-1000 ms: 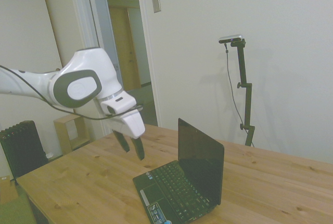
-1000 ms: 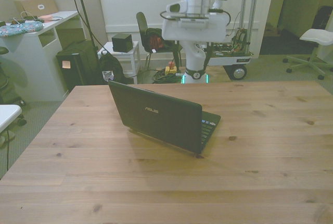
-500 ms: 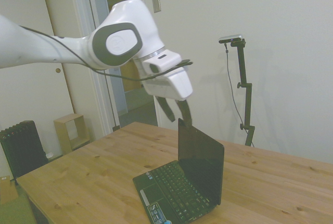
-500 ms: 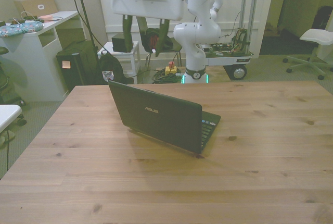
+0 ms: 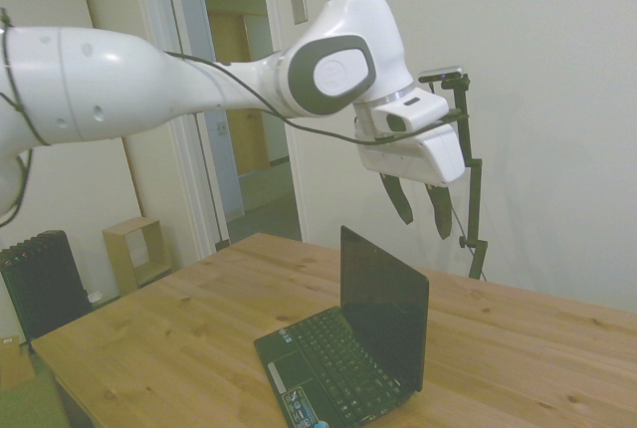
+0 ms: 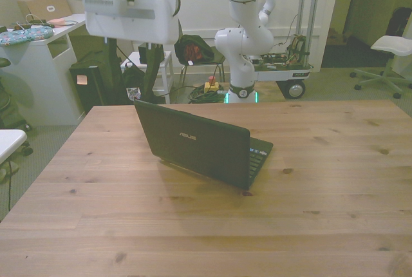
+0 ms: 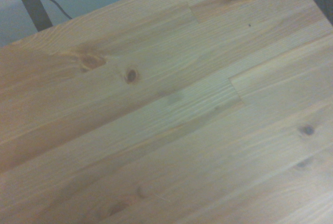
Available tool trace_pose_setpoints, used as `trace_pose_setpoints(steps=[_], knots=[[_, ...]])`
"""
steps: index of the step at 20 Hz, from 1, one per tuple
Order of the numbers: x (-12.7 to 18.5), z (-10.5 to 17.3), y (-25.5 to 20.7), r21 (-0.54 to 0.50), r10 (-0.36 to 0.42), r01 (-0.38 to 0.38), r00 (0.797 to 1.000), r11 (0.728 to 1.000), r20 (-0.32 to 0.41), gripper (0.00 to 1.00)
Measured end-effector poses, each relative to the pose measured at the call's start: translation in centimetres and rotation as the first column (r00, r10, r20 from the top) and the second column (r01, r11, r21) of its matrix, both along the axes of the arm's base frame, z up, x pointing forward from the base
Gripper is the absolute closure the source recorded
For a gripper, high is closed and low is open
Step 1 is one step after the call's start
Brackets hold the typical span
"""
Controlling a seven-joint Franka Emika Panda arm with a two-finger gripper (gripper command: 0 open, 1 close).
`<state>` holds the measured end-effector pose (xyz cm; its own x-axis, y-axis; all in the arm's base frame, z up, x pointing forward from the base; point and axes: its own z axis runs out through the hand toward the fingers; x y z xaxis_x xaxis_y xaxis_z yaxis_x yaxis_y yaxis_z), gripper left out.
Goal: Close the laptop
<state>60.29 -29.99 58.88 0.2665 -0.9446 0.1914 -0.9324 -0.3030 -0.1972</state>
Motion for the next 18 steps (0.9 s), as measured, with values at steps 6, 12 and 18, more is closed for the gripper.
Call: trace_pose_setpoints(steps=[6, 12, 18], knots=[[4.0, -5.5, 1.5, 0.086, 0.016, -0.013, 0.999, 0.996, -0.033, 0.0], [4.7, -7.8, 3.9, 0.152, 0.005, 0.006, 0.997, 0.988, -0.072, 1.0], [4.4, -8.3, 3.9, 0.158, 0.003, 0.01, 0.997, 0.987, -0.083, 1.0]])
